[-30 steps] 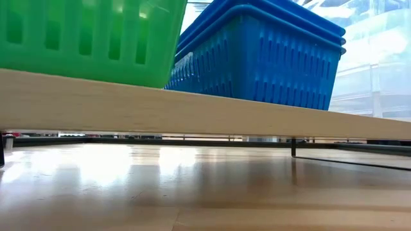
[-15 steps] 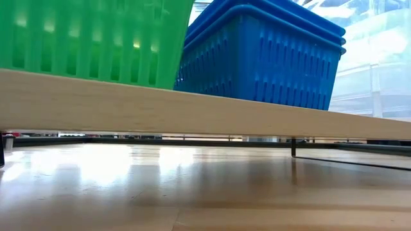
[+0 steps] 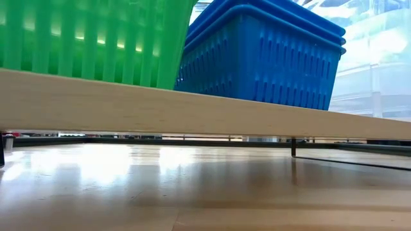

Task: Stack baskets on shelf by color
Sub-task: Return to Home Position

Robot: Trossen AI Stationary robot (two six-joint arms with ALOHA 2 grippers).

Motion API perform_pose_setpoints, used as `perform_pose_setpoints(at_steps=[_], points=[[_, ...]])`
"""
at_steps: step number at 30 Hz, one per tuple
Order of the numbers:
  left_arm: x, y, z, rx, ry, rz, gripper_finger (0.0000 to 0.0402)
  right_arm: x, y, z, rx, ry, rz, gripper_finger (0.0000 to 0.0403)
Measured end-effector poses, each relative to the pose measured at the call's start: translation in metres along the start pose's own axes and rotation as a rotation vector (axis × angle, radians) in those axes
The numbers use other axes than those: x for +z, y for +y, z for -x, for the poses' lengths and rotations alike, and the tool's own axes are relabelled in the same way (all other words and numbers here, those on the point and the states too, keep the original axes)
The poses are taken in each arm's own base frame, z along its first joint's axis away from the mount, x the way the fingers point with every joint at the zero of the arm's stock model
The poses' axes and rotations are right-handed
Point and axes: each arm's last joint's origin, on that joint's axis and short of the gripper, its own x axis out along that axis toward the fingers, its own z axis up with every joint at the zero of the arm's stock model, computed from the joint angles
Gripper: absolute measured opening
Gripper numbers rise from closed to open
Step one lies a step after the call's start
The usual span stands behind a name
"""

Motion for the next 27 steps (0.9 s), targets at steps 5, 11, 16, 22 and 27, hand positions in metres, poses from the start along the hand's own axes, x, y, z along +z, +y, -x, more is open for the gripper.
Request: perform_pose_setpoints(at_steps=[5, 11, 16, 22, 27], points=[[0.006, -0.014, 0.069, -0.133, -0.158, -0.186, 0.0000, 0.002, 0.004, 0.001, 0.027, -0.029, 0.119, 0.0106], [0.003, 0.003, 0.149, -0.261, -0.302, -0.445, 0.0000, 0.002, -0.002, 0.001, -0.043, -0.035, 0.172, 0.0106], [-0.010, 0.037, 0.187, -0.286, -0.444, -0.572, 0.0000, 0.005, -0.025, 0.018, -0.043, -0.132, 0.147, 0.0106], [-0.035, 0.097, 0.243, -0.266, -0.730, -0.675, 0.0000, -0.017, -0.086, 0.067, -0.089, -0.377, -0.021, 0.0106], [-0.058, 0.146, 0.250, -0.360, -0.896, -0.713, 0.0000, -0.058, -0.115, 0.065, -0.029, -0.518, -0.163, 0.0106]])
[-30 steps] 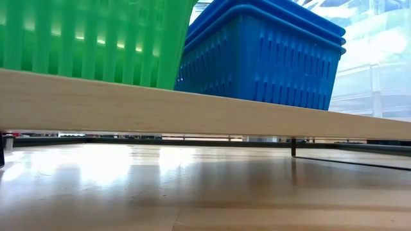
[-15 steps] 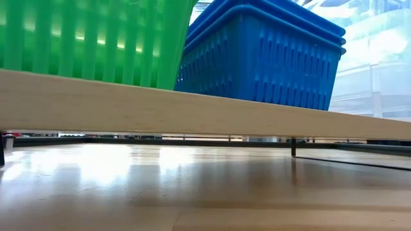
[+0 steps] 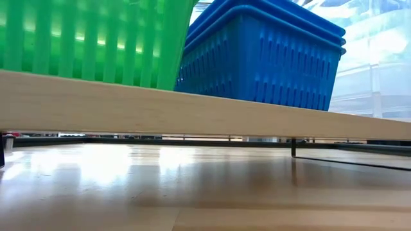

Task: Stack baskets on shelf by color
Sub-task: Return to Home Position

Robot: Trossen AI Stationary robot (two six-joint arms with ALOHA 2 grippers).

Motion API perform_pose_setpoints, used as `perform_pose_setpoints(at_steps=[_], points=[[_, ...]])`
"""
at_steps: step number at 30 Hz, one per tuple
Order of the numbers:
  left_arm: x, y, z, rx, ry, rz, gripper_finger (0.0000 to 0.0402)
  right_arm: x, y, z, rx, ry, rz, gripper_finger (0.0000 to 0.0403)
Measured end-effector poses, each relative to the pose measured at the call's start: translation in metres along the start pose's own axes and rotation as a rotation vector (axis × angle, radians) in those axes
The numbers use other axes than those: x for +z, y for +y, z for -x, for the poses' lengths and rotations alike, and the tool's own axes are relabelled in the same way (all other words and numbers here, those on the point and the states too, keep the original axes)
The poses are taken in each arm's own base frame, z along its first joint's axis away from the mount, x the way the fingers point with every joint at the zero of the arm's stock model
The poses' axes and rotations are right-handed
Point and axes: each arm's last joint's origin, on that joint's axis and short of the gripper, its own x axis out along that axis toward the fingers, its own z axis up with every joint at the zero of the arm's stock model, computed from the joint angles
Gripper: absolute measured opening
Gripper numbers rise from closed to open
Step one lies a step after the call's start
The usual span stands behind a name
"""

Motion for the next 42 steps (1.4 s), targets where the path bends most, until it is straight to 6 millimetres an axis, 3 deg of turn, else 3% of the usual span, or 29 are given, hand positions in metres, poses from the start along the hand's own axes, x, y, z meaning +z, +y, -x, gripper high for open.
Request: perform_pose_setpoints(at_steps=[5, 11, 15, 18, 21, 24, 26, 29, 32, 37, 42], points=[[-0.057, 0.016, 0.013, -0.089, -0.163, 0.053, 0.0000, -0.050, -0.018, -0.004, 0.043, -0.107, -0.106, 0.0106], [-0.144, 0.035, 0.010, -0.165, -0.335, 0.192, 0.0000, -0.112, -0.024, -0.026, 0.049, -0.170, -0.187, 0.0106], [-0.192, 0.045, 0.010, -0.250, -0.466, 0.245, 0.0000, -0.150, -0.035, -0.032, 0.056, -0.209, -0.269, 0.0106], [-0.223, 0.053, 0.013, -0.284, -0.563, 0.266, 0.0000, -0.170, -0.047, -0.030, 0.053, -0.272, -0.347, 0.0106], [-0.252, 0.058, 0.006, -0.274, -0.593, 0.278, 0.0000, -0.187, -0.045, -0.041, -0.030, -0.218, -0.271, 0.0106], [-0.264, 0.057, -0.010, -0.234, -0.542, 0.252, 0.0000, -0.196, -0.037, -0.051, -0.024, -0.236, -0.333, 0.0106], [-0.267, 0.056, -0.016, -0.252, -0.556, 0.257, 0.0000, -0.217, -0.029, -0.065, 0.006, -0.201, -0.312, 0.0106], [-0.286, 0.053, -0.034, -0.310, -0.495, 0.246, 0.0000, -0.228, -0.013, -0.078, 0.194, -0.230, -0.369, 0.0106], [-0.290, 0.050, -0.038, -0.418, -0.569, 0.218, 0.0000, -0.256, -0.001, -0.095, 0.312, -0.243, -0.350, 0.0106], [-0.322, 0.050, -0.064, -0.395, -0.459, 0.243, 0.0000, -0.256, 0.001, -0.098, 0.304, -0.298, -0.270, 0.0106], [-0.328, 0.051, -0.067, -0.368, -0.396, 0.269, 0.0000, -0.256, -0.002, -0.099, 0.276, -0.306, -0.268, 0.0106]])
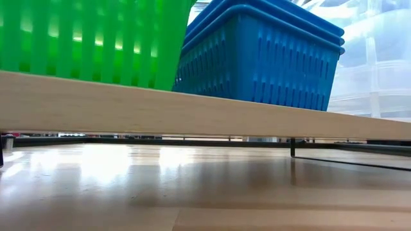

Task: Stack baskets on shelf by color
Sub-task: Return to Home Position

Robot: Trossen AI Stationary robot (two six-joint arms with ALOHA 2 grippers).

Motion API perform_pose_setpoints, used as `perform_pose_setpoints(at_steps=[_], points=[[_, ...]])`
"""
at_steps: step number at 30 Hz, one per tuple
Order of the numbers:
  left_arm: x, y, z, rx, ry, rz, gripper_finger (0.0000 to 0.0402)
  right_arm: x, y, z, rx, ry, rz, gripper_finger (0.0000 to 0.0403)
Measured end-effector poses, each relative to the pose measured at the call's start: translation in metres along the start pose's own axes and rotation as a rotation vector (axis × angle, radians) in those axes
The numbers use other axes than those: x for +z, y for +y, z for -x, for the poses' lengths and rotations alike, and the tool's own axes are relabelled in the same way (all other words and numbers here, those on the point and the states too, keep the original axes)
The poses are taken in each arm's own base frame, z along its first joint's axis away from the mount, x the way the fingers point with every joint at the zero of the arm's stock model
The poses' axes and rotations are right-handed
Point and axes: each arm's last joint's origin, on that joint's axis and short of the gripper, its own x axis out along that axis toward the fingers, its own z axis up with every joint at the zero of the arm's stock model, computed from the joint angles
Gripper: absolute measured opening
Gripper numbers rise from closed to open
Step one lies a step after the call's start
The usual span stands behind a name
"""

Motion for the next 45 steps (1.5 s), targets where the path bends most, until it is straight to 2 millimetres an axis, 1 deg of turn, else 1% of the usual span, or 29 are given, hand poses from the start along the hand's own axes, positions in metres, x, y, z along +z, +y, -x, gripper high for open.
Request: perform_pose_setpoints(at_steps=[3, 8, 13, 19, 45], points=[[0.0013, -0.0011, 0.0000, -0.021, -0.011, -0.040, 0.0000, -0.0006, -0.0012, -0.0006, -0.015, 0.004, 0.016, 0.0106], [-0.0026, 0.0022, -0.0001, 0.042, 0.017, -0.044, 0.0000, -0.0006, -0.0025, -0.0012, -0.029, 0.002, 0.029, 0.0106], [-0.0018, 0.0033, -0.0002, 0.085, -0.005, -0.070, 0.0000, -0.0008, -0.0029, -0.0014, -0.033, 0.003, 0.032, 0.0106], [-0.0021, 0.0036, -0.0002, 0.088, -0.008, 0.000, 0.0000, -0.0005, -0.0027, -0.0014, -0.030, -0.001, 0.027, 0.0106], [-0.0026, 0.0038, -0.0003, 0.089, -0.006, 0.002, 0.0000, -0.0004, -0.0026, -0.0014, -0.029, -0.004, 0.024, 0.0106]])
